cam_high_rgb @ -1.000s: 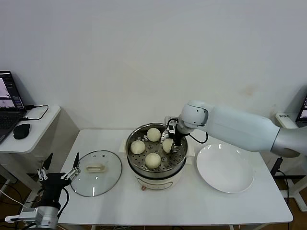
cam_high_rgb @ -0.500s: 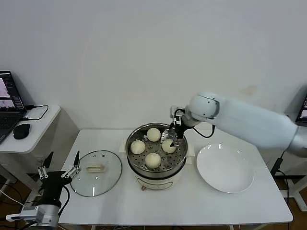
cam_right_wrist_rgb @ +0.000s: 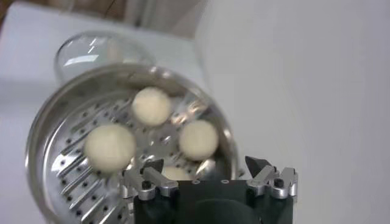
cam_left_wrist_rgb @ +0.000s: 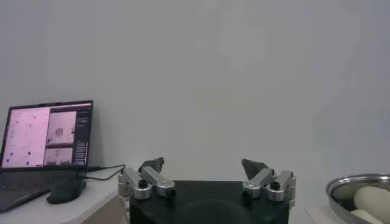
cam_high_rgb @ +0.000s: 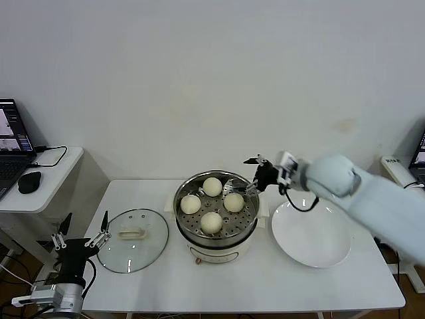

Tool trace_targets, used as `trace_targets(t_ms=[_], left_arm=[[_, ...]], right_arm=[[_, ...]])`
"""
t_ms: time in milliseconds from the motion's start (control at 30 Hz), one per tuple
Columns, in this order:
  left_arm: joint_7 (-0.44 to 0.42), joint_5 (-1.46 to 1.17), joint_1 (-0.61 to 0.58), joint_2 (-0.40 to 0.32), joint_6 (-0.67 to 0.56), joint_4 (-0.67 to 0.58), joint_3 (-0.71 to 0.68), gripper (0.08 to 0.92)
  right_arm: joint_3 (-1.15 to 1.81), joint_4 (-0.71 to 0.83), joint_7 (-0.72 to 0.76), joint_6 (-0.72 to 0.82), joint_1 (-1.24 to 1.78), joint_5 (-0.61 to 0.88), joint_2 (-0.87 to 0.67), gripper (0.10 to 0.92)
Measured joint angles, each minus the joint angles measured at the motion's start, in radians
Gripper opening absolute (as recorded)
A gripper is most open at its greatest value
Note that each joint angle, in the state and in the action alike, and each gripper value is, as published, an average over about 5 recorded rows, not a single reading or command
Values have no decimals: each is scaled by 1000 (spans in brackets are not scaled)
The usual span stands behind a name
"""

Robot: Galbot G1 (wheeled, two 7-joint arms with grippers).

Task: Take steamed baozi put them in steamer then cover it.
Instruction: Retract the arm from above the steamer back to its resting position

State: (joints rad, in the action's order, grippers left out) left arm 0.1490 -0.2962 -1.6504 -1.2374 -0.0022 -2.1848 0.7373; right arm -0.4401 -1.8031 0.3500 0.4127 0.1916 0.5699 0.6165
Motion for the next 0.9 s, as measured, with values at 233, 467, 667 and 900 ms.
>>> trace_targets(t_ms=[233,467,667,900], left_arm=[[16,63,2,-10,9,22,-24,823],[26,208,18,-9,-8,75,-31,823],[23,420,38,11,-42,146,-11,823],[34,734,41,62,-121,263,41,823]], right_arm=[[450,-52,-111,-205,463,-90,88,823],[848,-66,-127,-389,864,-179,303,823],[1085,-86,-104,-470,1119,-196,483,822],[1227,-115,-115,-503,1293,-221,631,823]])
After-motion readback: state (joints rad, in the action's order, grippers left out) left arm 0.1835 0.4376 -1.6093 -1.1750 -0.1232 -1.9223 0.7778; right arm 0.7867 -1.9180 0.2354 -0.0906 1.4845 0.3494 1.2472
